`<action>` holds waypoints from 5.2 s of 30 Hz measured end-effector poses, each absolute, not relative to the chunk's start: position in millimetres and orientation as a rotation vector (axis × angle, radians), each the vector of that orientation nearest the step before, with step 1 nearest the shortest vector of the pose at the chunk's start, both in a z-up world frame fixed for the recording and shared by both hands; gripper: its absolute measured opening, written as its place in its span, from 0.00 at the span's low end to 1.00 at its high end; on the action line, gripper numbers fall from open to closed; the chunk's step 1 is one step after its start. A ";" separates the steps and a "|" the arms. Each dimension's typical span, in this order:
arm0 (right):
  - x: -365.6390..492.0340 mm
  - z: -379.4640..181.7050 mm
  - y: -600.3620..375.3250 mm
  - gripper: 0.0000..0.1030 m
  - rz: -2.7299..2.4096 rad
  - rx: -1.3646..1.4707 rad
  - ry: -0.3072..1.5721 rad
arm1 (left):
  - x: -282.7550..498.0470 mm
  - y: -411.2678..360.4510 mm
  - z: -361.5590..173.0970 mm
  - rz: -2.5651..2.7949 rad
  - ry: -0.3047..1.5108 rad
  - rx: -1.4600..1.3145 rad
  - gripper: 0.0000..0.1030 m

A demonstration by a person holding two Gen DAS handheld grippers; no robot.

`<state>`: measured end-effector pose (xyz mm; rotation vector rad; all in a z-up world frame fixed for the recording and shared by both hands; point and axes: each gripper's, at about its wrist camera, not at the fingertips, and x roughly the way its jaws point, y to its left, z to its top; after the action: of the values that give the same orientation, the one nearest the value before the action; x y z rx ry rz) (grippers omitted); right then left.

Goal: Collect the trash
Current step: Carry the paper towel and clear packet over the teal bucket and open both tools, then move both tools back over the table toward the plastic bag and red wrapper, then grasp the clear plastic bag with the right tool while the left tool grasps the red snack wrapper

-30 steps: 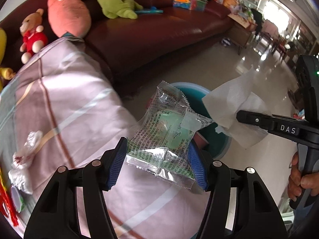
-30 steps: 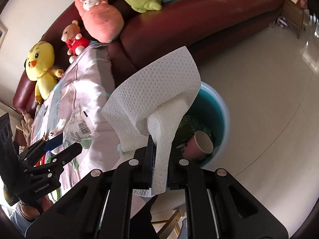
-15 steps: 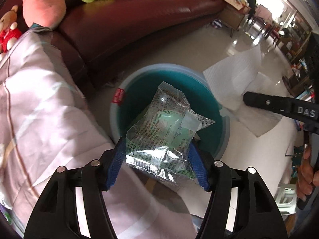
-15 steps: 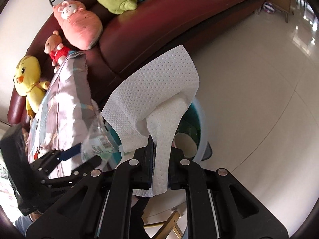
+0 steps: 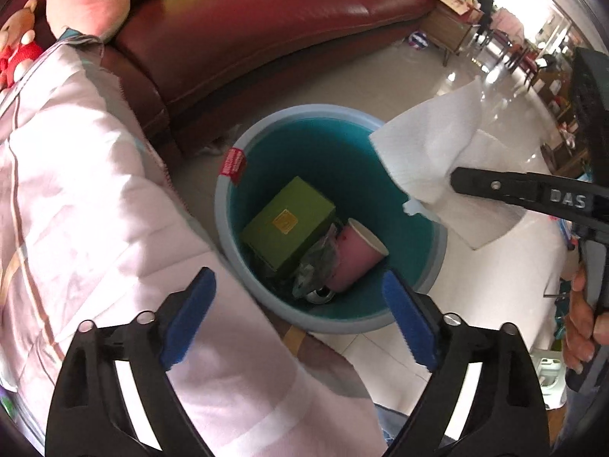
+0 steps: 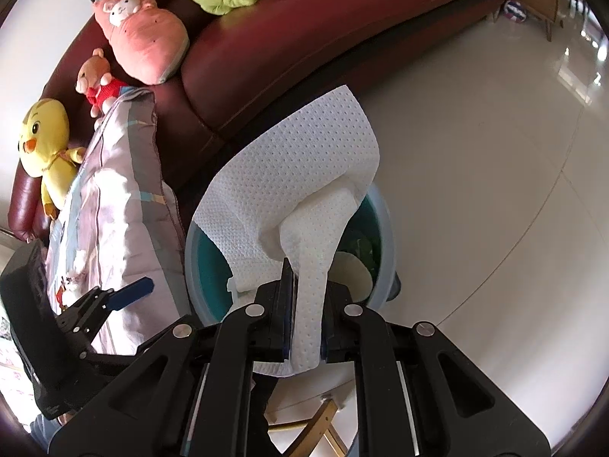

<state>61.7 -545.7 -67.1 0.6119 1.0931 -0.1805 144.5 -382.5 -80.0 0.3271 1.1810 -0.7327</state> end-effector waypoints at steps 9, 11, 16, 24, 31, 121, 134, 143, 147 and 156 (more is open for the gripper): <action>73.1 -73.1 -530.1 0.54 -0.168 0.588 1.121 | 138.4 -361.2 -70.0 -0.727 1.165 0.286 0.89; 72.8 -72.8 -529.1 0.54 -0.181 0.587 1.124 | 138.5 -356.0 -69.7 -0.725 1.163 0.281 0.89; 68.9 -68.2 -526.5 0.60 -0.204 0.584 1.126 | 139.3 -343.7 -67.3 -0.719 1.165 0.249 0.89; 65.1 -55.5 -514.8 0.66 -0.221 0.565 1.127 | 137.3 -319.7 -57.0 -0.718 1.142 0.221 0.89; 70.0 -37.8 -486.2 0.69 -0.191 0.520 1.127 | 132.5 -282.0 -42.4 -0.693 1.118 0.173 0.89; 224.1 -43.1 -137.4 0.83 0.154 0.278 1.373 | 179.2 126.9 -30.3 -0.089 1.049 -0.307 0.91; 247.6 -63.8 -123.1 0.83 0.163 0.313 1.360 | 188.8 127.4 -47.4 -0.085 1.084 -0.306 0.91; 254.9 -64.0 -103.5 0.48 0.193 0.246 1.279 | 190.8 122.2 -55.5 -0.078 1.110 -0.290 0.91; 249.3 -60.0 -97.1 0.23 0.237 0.216 1.253 | 191.7 116.3 -55.4 -0.081 1.114 -0.275 0.91; 221.8 -44.8 -130.6 0.23 0.173 0.133 1.209 | 198.3 104.5 -57.3 -0.041 1.114 -0.237 0.91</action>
<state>221.8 -130.6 -44.8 0.1325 1.2094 0.1728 198.3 104.5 -57.3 -0.2365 1.1135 -0.0409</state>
